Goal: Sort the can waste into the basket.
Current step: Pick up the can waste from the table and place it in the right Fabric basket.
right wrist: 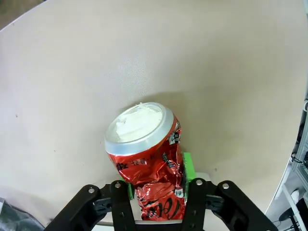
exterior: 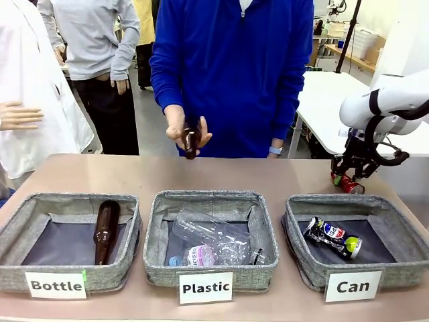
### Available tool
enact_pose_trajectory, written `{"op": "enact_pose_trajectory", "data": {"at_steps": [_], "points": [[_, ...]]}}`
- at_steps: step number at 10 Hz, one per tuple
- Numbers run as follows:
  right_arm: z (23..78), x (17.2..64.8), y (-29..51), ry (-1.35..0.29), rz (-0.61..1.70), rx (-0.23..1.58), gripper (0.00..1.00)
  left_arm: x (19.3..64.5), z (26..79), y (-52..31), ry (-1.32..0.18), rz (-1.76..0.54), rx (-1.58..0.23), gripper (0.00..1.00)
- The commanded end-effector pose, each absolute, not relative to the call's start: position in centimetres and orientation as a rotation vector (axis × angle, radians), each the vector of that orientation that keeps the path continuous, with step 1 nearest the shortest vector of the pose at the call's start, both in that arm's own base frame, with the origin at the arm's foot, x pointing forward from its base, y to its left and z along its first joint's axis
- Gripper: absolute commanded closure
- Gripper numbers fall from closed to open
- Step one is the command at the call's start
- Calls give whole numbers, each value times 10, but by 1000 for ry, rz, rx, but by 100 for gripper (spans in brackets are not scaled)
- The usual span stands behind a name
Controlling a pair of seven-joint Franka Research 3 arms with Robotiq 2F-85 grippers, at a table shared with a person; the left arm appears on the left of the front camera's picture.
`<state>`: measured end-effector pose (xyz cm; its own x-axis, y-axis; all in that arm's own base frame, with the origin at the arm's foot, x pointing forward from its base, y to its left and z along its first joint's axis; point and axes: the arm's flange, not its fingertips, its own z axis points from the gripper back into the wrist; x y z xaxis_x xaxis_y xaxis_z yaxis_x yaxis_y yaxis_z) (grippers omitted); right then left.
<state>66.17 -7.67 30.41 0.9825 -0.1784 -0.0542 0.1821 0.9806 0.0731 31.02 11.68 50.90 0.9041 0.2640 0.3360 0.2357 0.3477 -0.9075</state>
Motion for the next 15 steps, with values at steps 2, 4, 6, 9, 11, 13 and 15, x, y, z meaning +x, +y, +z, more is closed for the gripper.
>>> {"op": "enact_pose_trajectory", "data": {"at_steps": [2,4,6,9,11,13,15], "points": [[304,669,-79,56,-163,76,100,308,510,119,-470,13,-1235,0],[306,670,-78,51,-158,73,100,308,510,119,-470,13,-1235,0],[315,667,-78,26,-150,82,100,310,509,117,-471,19,-1229,0],[350,649,-75,-5,-79,126,100,247,585,215,-473,-64,-1219,0],[388,610,-65,0,69,166,100,214,596,257,-490,-25,-1269,0],[428,550,-44,12,326,224,100,203,583,253,-449,-16,-1269,0],[449,488,-20,100,592,256,100,211,568,233,-405,-13,-1293,0]]}}
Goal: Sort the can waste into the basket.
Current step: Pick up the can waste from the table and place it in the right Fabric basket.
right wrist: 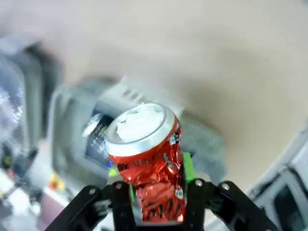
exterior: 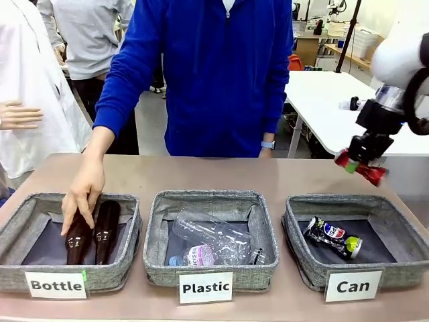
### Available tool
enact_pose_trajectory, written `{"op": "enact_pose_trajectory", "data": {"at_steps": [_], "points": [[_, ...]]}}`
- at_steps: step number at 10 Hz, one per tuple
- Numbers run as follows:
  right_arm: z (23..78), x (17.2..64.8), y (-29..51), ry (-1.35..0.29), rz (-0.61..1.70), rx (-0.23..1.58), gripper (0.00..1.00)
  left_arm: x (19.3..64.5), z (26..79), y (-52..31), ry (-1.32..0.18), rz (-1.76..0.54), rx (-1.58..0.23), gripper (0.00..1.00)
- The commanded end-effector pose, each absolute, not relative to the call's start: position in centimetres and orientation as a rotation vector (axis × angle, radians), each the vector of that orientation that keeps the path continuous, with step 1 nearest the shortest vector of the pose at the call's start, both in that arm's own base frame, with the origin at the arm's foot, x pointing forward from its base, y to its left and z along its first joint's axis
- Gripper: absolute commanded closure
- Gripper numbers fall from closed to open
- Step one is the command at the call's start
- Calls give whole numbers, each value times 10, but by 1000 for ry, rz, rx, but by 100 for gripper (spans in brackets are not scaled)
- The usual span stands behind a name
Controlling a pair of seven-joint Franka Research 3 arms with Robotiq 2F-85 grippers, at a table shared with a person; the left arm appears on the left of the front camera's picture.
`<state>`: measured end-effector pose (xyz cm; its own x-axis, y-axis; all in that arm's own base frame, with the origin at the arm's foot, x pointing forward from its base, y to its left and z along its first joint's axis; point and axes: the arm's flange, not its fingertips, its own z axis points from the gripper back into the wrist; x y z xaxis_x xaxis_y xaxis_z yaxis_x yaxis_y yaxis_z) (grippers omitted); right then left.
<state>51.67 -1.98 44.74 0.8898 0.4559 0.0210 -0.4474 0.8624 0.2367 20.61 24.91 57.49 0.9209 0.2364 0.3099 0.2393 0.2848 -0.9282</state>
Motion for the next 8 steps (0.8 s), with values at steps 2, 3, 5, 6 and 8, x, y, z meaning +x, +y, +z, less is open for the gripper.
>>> {"op": "enact_pose_trajectory", "data": {"at_steps": [2,3,5,6,8], "points": [[443,454,-6,133,893,256,100,220,559,202,-342,-55,-1325,0],[440,439,-3,152,1031,265,100,226,553,175,-312,-97,-1350,0],[438,422,-9,140,1122,316,100,232,532,123,-197,-192,-1376,0],[435,417,-13,104,1149,325,100,238,523,102,-163,-217,-1379,0],[430,414,-17,61,1144,350,100,254,507,61,-132,-226,-1373,0]]}}
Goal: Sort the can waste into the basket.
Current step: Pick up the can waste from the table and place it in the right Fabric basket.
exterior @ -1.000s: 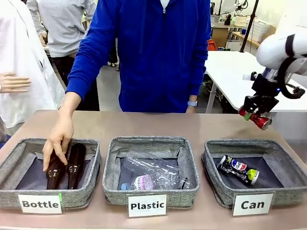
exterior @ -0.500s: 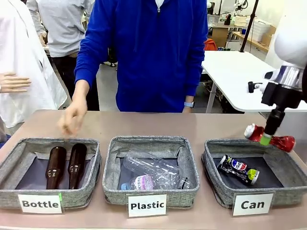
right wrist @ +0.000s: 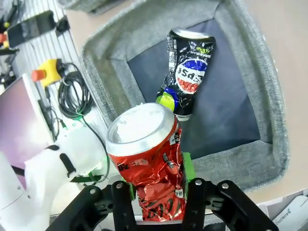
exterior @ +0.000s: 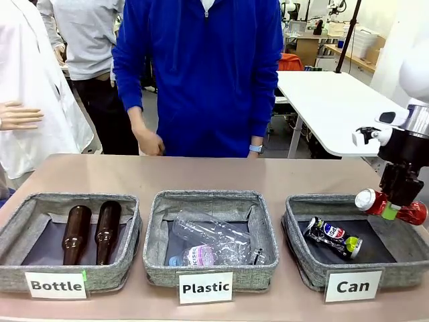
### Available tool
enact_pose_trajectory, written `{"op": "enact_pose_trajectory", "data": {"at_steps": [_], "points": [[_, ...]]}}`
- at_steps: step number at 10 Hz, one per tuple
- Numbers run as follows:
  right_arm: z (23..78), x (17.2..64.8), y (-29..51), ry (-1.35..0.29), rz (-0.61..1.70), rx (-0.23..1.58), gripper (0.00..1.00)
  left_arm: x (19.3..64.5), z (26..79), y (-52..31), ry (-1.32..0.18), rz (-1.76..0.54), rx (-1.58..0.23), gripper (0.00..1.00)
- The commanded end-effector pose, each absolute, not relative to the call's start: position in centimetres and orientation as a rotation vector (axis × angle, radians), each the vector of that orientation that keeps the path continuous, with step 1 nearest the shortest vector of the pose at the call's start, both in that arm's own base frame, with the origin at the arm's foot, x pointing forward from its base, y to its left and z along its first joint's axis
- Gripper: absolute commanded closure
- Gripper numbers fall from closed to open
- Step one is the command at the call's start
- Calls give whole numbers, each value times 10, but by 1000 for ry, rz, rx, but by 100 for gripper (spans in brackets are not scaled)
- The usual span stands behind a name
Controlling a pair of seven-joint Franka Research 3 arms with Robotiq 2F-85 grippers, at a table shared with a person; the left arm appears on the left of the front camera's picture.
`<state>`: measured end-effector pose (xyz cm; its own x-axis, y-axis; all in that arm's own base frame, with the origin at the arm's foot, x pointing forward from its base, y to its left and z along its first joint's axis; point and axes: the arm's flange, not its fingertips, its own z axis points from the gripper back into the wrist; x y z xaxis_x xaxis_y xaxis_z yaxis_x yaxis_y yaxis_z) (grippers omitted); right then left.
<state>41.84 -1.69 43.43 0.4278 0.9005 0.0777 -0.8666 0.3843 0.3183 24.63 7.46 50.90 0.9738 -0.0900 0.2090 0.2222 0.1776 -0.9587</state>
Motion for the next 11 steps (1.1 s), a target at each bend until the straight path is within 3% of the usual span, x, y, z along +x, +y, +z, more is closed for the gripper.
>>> {"op": "enact_pose_trajectory", "data": {"at_steps": [1,4,6,7,11], "points": [[428,414,-18,56,1142,350,100,258,498,47,-87,-256,-1341,0],[426,415,-21,40,1133,348,100,266,487,41,-125,-255,-1277,0],[427,419,-18,29,1132,349,100,266,493,37,-65,-260,-1299,0],[428,420,-18,27,1135,353,0,266,493,37,-65,-260,-1299,0],[427,422,-20,39,1128,356,0,266,493,37,-65,-260,-1299,0]]}}
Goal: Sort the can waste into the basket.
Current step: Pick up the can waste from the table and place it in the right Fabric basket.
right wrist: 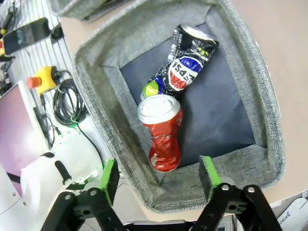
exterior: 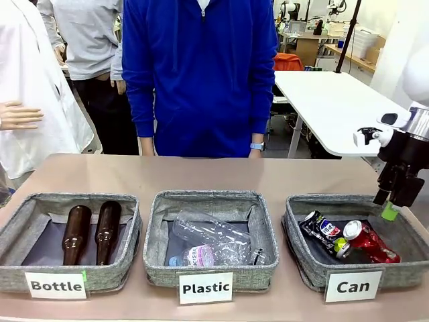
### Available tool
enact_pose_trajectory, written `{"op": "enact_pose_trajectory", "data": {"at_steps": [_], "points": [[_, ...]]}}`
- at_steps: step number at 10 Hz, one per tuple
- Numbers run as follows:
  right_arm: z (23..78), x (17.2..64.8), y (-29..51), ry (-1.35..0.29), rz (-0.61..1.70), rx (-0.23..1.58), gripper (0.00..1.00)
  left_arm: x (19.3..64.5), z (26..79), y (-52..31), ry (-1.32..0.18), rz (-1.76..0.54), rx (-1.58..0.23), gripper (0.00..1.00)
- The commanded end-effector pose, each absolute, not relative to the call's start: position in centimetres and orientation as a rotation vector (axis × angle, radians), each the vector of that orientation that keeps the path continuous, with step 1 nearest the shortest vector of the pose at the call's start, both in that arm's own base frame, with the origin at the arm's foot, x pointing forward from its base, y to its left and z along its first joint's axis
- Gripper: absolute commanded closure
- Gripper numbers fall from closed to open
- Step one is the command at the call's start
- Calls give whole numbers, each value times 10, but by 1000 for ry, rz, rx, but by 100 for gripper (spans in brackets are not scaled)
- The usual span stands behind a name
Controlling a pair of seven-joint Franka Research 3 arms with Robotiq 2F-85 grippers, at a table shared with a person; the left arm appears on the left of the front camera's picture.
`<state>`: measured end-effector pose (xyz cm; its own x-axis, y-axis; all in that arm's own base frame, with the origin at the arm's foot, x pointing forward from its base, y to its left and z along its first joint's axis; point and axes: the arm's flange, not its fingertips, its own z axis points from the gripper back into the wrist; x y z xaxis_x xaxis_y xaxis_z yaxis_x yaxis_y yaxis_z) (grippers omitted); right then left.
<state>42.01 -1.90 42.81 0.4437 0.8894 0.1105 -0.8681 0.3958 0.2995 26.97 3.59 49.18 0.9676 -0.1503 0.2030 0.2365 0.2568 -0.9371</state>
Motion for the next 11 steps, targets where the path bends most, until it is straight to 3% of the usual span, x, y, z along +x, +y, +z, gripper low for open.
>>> {"op": "enact_pose_trajectory", "data": {"at_steps": [1,4,6,7,8,11], "points": [[428,424,-20,33,1112,373,0,266,493,37,-65,-260,-1299,0],[436,433,-25,-50,898,570,0,266,493,37,-65,-260,-1299,0],[456,446,-41,-140,425,1038,0,266,493,37,-65,-260,-1299,0],[471,456,-51,-132,20,1382,0,266,493,37,-65,-260,-1299,0],[475,461,-59,-233,-203,1511,0,266,493,37,-65,-260,-1299,0],[470,465,-67,-331,-402,1632,0,266,493,37,-65,-260,-1299,0]]}}
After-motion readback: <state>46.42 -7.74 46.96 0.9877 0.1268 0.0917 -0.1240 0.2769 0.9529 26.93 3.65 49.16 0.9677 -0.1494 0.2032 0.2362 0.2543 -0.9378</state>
